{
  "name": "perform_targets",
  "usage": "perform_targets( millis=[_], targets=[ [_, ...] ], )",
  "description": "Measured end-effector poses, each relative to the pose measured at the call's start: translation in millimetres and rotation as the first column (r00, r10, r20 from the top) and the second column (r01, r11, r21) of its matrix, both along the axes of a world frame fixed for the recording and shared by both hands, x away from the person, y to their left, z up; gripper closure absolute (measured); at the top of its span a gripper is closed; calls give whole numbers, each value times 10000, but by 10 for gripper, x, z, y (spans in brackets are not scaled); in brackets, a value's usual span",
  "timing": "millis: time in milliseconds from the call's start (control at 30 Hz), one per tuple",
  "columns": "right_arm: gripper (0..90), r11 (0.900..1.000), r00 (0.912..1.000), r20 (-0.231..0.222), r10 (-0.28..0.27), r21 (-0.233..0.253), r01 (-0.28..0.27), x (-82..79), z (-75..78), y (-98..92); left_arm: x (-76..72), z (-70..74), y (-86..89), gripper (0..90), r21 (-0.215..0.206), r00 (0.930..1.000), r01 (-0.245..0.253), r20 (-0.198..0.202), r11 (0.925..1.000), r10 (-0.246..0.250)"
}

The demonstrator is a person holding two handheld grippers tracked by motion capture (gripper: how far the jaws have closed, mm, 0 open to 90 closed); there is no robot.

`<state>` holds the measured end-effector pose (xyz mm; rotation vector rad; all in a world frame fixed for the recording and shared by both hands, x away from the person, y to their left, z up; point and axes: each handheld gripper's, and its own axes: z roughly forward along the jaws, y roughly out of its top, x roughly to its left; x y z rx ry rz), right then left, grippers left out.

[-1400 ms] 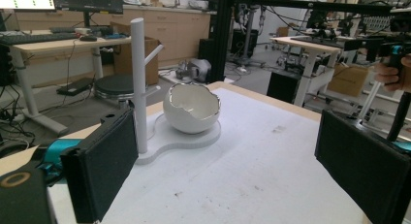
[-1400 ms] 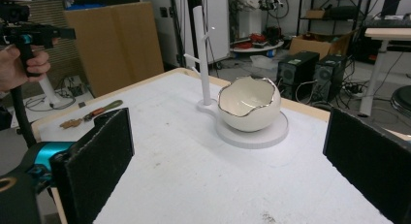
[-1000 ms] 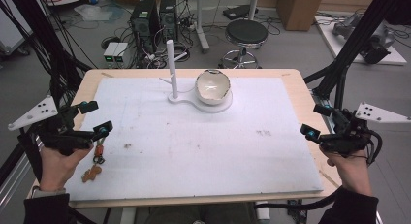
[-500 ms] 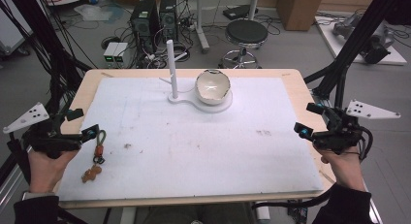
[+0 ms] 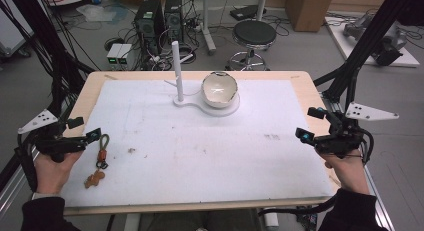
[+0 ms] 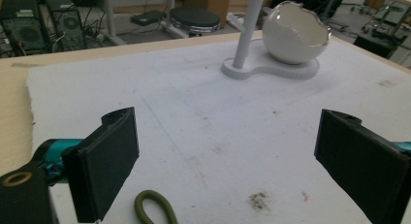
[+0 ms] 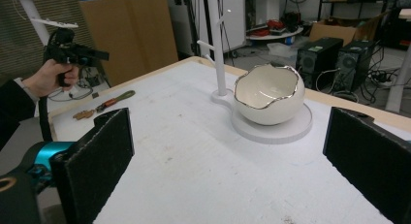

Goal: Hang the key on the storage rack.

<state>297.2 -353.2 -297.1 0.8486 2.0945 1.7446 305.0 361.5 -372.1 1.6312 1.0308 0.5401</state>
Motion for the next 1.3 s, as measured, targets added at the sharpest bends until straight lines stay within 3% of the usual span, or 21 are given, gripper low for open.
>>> perform_targets(
  millis=[100,233,367,400,433,467,500,667,767,967,1100,1167,1300],
  targets=[
    [31,10000,10000,-10,18,-15,-18,19,-10,19,84,-99,-21,128,-22,9989,-71,-474,10000,70],
    [31,10000,9999,-103,89,-44,-89,26,-15,36,218,-226,-94,127,349,9890,-195,-1457,9992,244],
    [31,9999,9999,-118,94,-45,-94,31,-25,35,256,-332,-89,127,355,9837,-302,-1762,9989,360],
    [31,9999,9998,-159,122,-39,-122,32,-26,34,270,-369,-83,121,381,9802,-344,-1938,9987,411],
    [31,9999,9998,-181,130,-12,-130,32,-28,35,302,-424,-75,115,430,9708,-305,-2364,9986,398],
    [31,9999,9998,-181,130,-12,-130,32,-28,35,302,-424,-75,112,430,9708,-305,-2364,9986,398],
    [31,9999,9998,-161,134,-21,-134,40,-33,39,336,-461,-94,112,490,9632,-200,-2667,9986,323],
    [31,9998,9994,-291,187,-58,-189,55,-52,58,389,-520,-140,113,724,9542,-63,-2979,9974,277],
    [31,9997,9993,-289,223,-119,-226,69,-67,59,423,-560,-154,111,746,9424,133,-3342,9971,124],
    [31,9998,9989,-427,186,-69,-189,77,-81,63,449,-593,-198,111,809,9366,194,-3503,9965,102],
    [31,9996,9987,-444,236,-110,-241,82,-87,70,478,-631,-198,111,953,9275,109,-3730,9954,255],
    [31,9996,9985,-482,253,-110,-258,85,-92,76,482,-640,-196,111,1071,9263,107,-3755,9942,305],
    [31,9995,9982,-533,259,-157,-268,99,-105,83,496,-659,-179,111,866,9281,231,-3723,9960,109]
  ],
)
